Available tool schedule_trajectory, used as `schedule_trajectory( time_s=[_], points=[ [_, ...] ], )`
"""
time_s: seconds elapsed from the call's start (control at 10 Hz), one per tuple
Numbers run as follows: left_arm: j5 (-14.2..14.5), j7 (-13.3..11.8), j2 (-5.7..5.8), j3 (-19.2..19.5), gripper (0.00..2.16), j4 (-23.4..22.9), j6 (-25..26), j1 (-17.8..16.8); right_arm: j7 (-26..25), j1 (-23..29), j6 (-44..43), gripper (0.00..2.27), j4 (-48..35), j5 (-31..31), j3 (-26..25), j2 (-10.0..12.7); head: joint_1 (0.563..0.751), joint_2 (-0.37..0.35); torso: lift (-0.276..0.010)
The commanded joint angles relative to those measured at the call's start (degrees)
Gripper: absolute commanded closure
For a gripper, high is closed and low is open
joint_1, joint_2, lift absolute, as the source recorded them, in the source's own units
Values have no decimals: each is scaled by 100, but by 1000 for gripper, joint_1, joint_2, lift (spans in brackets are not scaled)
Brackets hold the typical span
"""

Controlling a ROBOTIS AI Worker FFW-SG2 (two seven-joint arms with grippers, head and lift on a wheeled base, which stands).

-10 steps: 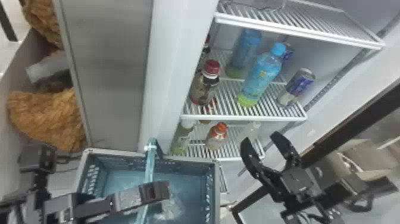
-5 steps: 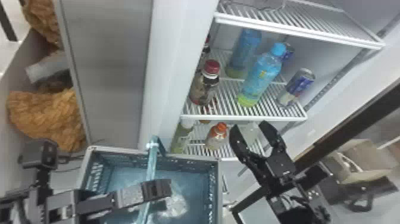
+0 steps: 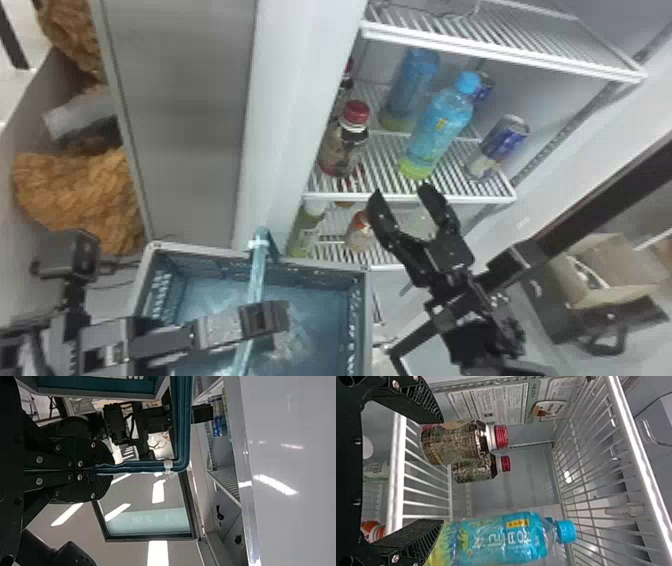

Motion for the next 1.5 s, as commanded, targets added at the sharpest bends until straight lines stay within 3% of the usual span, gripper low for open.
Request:
schedule_trajectory(
  time_s=[0.0, 0.6, 1.4],
  points=[
    [-1, 0, 23, -20, 1207, 0, -14, -15, -26, -250, 7, 113, 185, 79, 160, 5, 695, -350, 0],
    [22, 0, 84, -54, 1207, 0, -56, -15, -360, -939, 92, 113, 747, 45, 685, -9, 695, -350, 0],
    [57, 9, 102, -77, 1207, 0, -84, -29, -659, -1572, 162, 113, 1212, -58, 994, -53, 695, -318, 0]
  ],
)
